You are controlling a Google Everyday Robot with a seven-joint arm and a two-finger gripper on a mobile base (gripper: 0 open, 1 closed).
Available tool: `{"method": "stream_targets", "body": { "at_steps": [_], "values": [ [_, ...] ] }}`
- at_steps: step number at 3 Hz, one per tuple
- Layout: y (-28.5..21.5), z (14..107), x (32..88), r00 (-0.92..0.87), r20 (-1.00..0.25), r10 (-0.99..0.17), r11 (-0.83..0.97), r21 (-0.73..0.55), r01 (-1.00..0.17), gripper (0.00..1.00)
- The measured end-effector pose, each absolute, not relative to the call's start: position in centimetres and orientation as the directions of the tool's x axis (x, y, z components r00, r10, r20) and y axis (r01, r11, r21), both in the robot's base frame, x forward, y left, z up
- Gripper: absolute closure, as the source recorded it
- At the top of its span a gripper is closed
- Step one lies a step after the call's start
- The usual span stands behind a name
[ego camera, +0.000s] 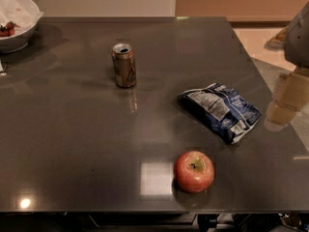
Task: Pick apple
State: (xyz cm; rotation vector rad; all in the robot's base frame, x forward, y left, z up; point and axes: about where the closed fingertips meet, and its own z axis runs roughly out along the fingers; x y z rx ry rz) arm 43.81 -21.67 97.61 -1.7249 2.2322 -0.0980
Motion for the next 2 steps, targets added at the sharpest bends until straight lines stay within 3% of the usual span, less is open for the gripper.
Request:
{"method": "stream_targets", "body": {
  "at_steps": [2],
  "values": [
    [-21.54, 97.55, 43.74, -0.215, -0.209, -0.954, 0.264, -0.242, -0.934, 0.00]
  ]
}}
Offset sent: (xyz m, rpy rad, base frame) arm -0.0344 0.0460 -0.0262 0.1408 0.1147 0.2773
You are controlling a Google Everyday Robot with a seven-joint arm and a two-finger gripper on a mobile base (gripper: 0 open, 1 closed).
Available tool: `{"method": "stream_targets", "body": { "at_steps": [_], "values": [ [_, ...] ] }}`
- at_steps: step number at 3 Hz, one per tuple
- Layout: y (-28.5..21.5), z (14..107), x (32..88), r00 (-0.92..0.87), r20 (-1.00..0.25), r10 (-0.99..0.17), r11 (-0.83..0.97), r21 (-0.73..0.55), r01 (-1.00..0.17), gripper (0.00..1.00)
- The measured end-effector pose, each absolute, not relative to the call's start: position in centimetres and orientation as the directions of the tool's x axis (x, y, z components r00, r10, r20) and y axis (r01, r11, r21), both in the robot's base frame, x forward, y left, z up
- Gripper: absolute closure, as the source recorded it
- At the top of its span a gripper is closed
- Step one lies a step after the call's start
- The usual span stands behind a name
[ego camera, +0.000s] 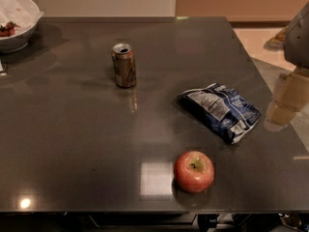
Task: Pick apple
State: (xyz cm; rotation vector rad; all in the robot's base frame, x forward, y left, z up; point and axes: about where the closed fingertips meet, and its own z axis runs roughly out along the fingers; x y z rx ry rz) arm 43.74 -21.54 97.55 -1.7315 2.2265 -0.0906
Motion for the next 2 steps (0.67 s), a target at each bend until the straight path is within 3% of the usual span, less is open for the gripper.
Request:
{"method": "stream_targets", "body": {
  "at_steps": [2],
  "values": [
    [-16.9, 95.0, 40.8, -0.018, -0.318, -0.948, 0.069, -0.150, -0.986, 0.00]
  ]
}}
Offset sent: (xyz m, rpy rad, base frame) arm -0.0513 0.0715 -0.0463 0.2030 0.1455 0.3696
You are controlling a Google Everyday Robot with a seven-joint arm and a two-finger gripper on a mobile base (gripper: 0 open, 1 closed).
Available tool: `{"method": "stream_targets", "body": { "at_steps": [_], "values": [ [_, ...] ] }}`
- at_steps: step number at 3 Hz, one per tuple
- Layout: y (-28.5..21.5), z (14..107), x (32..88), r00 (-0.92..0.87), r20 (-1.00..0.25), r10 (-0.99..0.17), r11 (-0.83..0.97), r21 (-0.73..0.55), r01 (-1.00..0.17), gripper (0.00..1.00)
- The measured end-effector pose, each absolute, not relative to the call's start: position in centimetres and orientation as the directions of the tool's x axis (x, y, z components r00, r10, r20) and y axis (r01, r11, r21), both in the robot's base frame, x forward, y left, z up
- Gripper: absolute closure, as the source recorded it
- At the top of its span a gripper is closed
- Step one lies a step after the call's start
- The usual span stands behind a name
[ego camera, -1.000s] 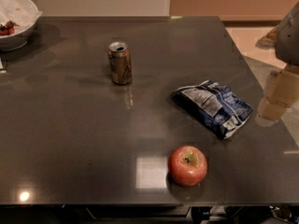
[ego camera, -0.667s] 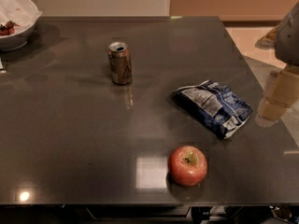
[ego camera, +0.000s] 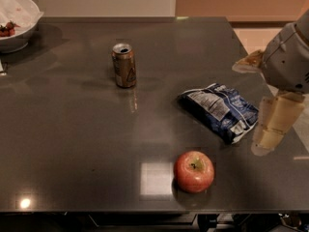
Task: Pick apple
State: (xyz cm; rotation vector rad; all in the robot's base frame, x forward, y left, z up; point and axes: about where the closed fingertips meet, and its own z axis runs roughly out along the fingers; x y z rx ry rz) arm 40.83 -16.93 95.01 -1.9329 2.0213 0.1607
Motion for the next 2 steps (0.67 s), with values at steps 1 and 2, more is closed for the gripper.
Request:
{"method": "stream_targets", "body": {
  "at_steps": [1, 2],
  "values": [
    [-15.0, 93.9, 39.3, 0.067, -0.352, -0.934, -0.019, -0.139, -0.990, 0.00],
    [-13.0, 92.0, 37.7, 0.149, -0.354, -0.923, -0.105, -0.142, -0.984, 0.00]
  ]
}}
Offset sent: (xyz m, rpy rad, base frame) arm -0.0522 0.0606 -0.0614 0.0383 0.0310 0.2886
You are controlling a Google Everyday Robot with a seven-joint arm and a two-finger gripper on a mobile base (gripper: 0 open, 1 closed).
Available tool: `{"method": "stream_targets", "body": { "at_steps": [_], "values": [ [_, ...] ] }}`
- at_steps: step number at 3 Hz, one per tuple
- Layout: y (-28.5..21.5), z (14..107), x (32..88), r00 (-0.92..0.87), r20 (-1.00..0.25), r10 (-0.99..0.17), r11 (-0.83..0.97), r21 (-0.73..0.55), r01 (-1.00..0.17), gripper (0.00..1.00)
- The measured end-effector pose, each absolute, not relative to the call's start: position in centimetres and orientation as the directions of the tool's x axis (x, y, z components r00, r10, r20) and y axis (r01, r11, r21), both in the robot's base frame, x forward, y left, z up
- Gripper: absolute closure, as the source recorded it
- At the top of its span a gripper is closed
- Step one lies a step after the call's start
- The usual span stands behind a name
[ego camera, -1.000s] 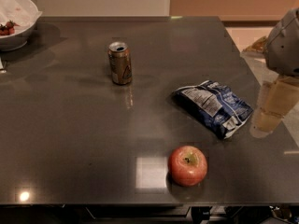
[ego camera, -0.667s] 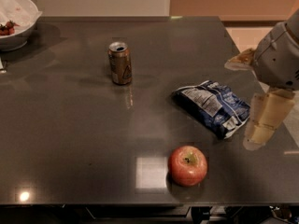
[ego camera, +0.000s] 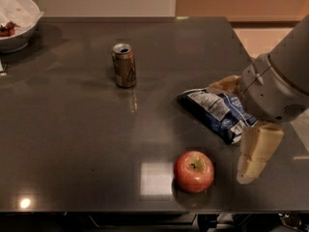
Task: Pick apple
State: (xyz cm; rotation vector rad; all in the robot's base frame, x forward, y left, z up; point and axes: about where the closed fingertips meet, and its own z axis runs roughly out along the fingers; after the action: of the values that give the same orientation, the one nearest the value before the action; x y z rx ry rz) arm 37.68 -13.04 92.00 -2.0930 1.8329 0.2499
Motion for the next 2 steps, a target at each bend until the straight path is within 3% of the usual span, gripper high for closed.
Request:
{"method": "stream_targets", "body": {
  "at_steps": [2],
  "values": [
    [-10.3, 87.8, 35.0, 0.247, -0.345, -0.906, -0.229, -0.093, -0.969, 0.00]
  ]
}}
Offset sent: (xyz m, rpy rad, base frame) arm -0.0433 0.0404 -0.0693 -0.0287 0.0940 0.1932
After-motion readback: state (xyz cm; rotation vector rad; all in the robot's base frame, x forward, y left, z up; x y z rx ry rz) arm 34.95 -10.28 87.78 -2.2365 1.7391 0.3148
